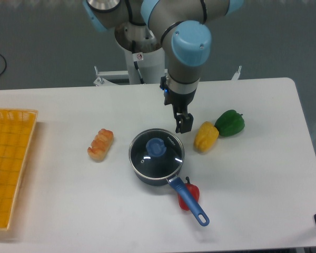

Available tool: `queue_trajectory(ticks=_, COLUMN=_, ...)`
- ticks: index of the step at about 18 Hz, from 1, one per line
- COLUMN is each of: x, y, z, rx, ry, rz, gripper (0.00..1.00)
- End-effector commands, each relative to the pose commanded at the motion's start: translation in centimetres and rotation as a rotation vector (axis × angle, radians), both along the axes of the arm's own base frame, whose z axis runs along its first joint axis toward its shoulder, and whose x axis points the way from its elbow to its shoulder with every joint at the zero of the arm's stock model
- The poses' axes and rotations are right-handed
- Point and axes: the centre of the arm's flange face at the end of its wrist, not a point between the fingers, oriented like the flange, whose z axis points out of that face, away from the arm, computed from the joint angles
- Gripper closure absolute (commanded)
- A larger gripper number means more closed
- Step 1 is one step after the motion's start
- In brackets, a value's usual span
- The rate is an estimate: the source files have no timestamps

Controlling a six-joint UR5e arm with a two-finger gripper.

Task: Open the lid
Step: 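Move the gripper toward the blue knob of the glass pot lid, then lower the gripper onto the blue lid knob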

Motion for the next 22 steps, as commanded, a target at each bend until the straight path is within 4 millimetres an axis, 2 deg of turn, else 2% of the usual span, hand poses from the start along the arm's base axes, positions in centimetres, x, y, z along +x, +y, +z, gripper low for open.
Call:
queue_trajectory(ticks=2, x=0.5, y=1.8, z=-0.5, rx=-0.058, ry=0.039, rz=-0.04, gripper=0.0)
queue_trajectory(ticks=4, x=-0.1, y=2.6, z=-0.2, rx=-0.052, ry=0.052, rz=-0.029, gripper=0.0)
queue_trajectory(ticks=7, x=-0.1, y=3.1, z=-0.5, rx=-0.047, ry=0.062, rz=-0.013, gripper=0.0)
queue_trajectory(ticks=10, x=1.2, y=3.6, z=-2.4, rx=-0.052, ry=0.057, rz=0.009, gripper=0.0)
queue_trajectory(ticks=13, x=1.8, y=3.4, z=-4.0, rx=-0.064, ry=0.044, rz=0.056, gripper=0.0)
queue_trajectory(ticks=15, x=2.4, y=4.1, z=-4.2, rx=-0.046, ry=0.061, rz=0.068, gripper=0.0)
queue_trajectory(ticks=17, x=2.4, y=4.2, z=-5.0, rx=-0.052, ry=0.056, rz=0.084, gripper=0.0)
queue_trajectory(ticks=22, x=2.8, y=4.6, z=-5.5, rx=-0.057, ry=0.053, rz=0.075, gripper=0.0)
